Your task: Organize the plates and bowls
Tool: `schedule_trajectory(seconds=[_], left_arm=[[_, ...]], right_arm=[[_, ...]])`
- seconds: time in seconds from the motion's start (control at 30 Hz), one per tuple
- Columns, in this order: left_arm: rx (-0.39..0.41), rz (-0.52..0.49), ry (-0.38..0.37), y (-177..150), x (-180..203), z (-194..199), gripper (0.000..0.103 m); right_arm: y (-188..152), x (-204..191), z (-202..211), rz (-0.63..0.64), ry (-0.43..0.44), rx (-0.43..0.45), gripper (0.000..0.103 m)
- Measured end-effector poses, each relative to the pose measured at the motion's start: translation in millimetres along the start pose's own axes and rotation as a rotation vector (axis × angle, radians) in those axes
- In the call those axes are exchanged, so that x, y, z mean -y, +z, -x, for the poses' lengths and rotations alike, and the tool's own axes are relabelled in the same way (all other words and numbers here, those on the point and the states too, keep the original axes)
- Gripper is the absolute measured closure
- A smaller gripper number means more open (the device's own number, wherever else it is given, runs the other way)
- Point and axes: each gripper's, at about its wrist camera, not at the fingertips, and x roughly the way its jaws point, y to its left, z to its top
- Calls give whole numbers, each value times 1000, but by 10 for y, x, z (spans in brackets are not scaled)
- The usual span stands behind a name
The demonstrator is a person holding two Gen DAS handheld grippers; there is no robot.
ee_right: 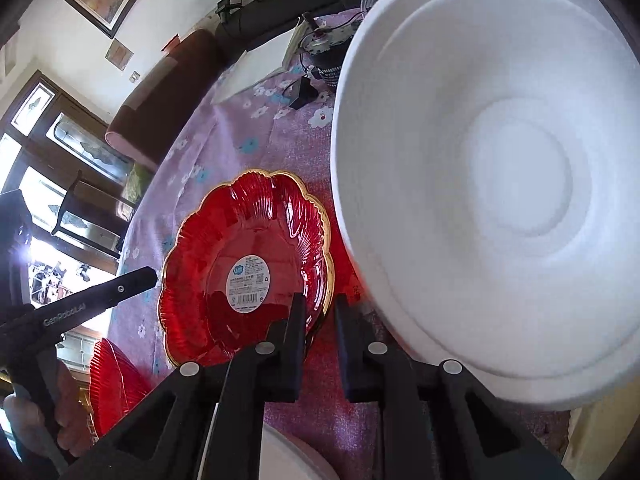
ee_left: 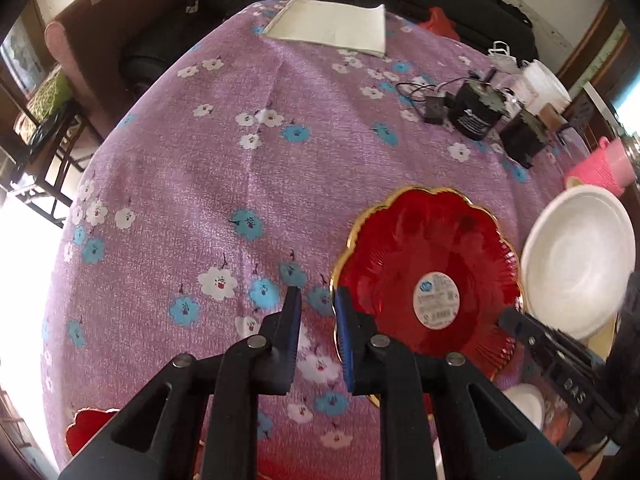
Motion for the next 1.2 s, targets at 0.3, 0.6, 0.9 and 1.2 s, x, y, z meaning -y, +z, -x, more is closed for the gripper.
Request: schedule_trajectory(seconds=[0.3, 0.6, 0.9, 1.2], left_arm=[[-38, 3, -77, 21, 68, -201, 93], [24, -19, -68, -103, 49, 76, 93], [90, -10, -83, -161, -29, 384, 93], [140, 18, -112, -287, -164, 633, 93]], right_arm=[[-4, 10, -40, -2, 20, -7, 91], [-24, -99, 81, 27, 1, 24, 92], [-50, -271, 308, 58, 37, 89, 92], [-75, -434, 501, 94, 72, 134, 92]])
